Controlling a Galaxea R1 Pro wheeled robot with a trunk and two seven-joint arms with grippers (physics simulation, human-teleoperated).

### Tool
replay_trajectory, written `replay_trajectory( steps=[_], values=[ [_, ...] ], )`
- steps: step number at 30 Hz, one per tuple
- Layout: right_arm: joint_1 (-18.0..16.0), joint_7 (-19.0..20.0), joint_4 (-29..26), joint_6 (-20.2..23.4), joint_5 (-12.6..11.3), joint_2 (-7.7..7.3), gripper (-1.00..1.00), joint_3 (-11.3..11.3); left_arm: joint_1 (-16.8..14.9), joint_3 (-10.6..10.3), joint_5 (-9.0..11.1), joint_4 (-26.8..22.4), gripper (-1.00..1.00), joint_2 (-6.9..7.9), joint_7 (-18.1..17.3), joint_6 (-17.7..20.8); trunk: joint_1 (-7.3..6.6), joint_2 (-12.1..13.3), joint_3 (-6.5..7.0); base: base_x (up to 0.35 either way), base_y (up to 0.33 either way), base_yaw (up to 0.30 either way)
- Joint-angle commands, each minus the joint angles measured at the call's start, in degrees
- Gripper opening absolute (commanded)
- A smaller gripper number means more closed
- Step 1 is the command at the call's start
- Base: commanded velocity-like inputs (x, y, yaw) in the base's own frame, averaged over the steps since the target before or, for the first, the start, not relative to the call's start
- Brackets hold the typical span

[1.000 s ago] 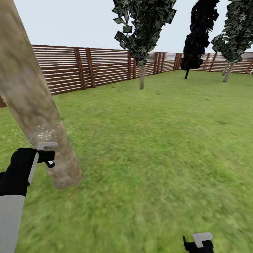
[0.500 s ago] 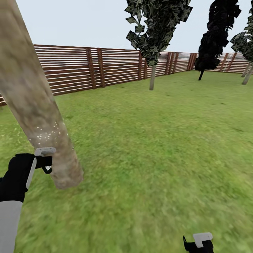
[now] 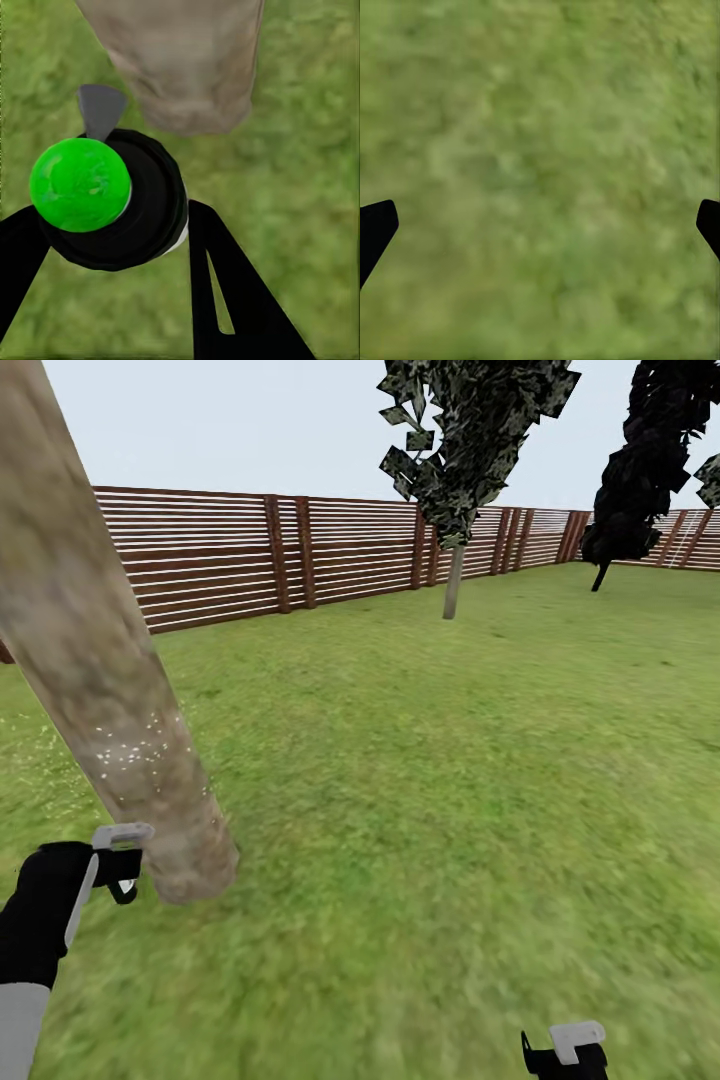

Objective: In the garden, pick up the pesticide atomizer on the floor and spray pesticide onto both trees until each tree trunk is fully covered.

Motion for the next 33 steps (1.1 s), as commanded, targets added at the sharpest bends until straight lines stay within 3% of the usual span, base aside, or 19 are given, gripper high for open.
replay_trajectory(
  steps=[1,3,4,6,16,18,21,24,26,27,28,29,33],
  values=[
    [-0.05,-0.3,0.1,-0.19,0.61,0.0,1.0,-0.29,0.01,0.16,-0.78,-0.05,-1.0,0.03,-0.24,0.19,-0.01,-0.02,-0.05,0.0,0.0,0.0],
    [-0.05,-0.3,0.15,-0.19,0.61,0.0,1.0,-0.29,0.13,0.75,-0.81,0.02,-1.0,0.52,-0.34,0.19,-0.01,-0.02,-0.05,0.0,0.0,0.0],
    [-0.05,-0.3,0.17,-0.19,0.66,0.0,1.0,-0.24,0.15,3.14,-0.85,0.03,-1.0,0.79,-0.41,0.15,-0.01,-0.02,-0.05,0.0,0.0,0.0],
    [-0.05,-0.3,0.18,-0.19,0.69,0.0,1.0,-0.21,0.16,4.98,-0.85,0.04,-1.0,1.47,-0.45,0.14,-0.01,-0.02,-0.05,0.0,0.0,0.0],
    [-0.05,-0.3,0.18,-0.19,0.61,0.09,1.0,-0.29,0.16,4.4,-0.61,-0.56,-1.0,0.93,-0.38,0.15,-0.01,-0.02,-0.05,0.2,0.149,0.003],
    [-0.05,-0.3,0.18,-0.19,0.61,0.09,1.0,-0.26,0.16,3.55,-0.77,-0.53,-1.0,1.02,-0.37,0.14,-0.01,-0.02,-0.05,0.04,0.034,0.169],
    [-0.05,-0.3,0.18,-0.19,0.61,0.09,1.0,-0.29,1.37,3.89,-0.91,-0.53,-1.0,1.67,-0.45,0.13,-0.01,-0.02,-0.05,0.004,0.004,0.265],
    [-0.05,-0.3,0.18,-0.19,0.61,0.09,1.0,-0.29,2.04,4.09,-3.06,-0.88,-1.0,1.88,-0.45,0.06,-0.01,-0.02,-0.05,0.0,0.0,0.276],
    [-0.05,-0.3,0.18,-0.19,0.61,0.09,1.0,-0.26,2.09,3.35,-3.46,-0.97,-1.0,1.37,-0.6,0.03,-0.01,-0.02,-0.05,0.0,0.0,0.277],
    [-0.05,-0.3,0.18,-0.19,0.61,0.11,1.0,-0.22,2.09,1.96,-3.51,-1.05,-1.0,1.13,-0.75,0.02,-0.01,-0.02,-0.05,0.0,0.0,0.257],
    [-0.05,-0.3,0.18,-0.19,0.61,0.1,1.0,-0.23,2.02,-1.28,-3.56,-1.09,-1.0,1.06,-0.8,0.08,-0.01,-0.02,-0.05,0.0,0.0,0.092],
    [-0.05,-0.3,0.18,-0.19,0.61,0.12,1.0,-0.23,1.77,-2.59,-3.54,-1.07,-1.0,1.05,-0.61,0.19,-0.01,-0.02,-0.05,0.0,0.0,0.038],
    [-0.05,-0.3,0.18,-0.19,0.64,0.12,1.0,-0.2,0.16,-2.47,-3.3,-1.21,-1.0,1.15,-0.39,0.61,-0.01,-0.02,-0.05,0.0,0.0,0.009]
  ],
)
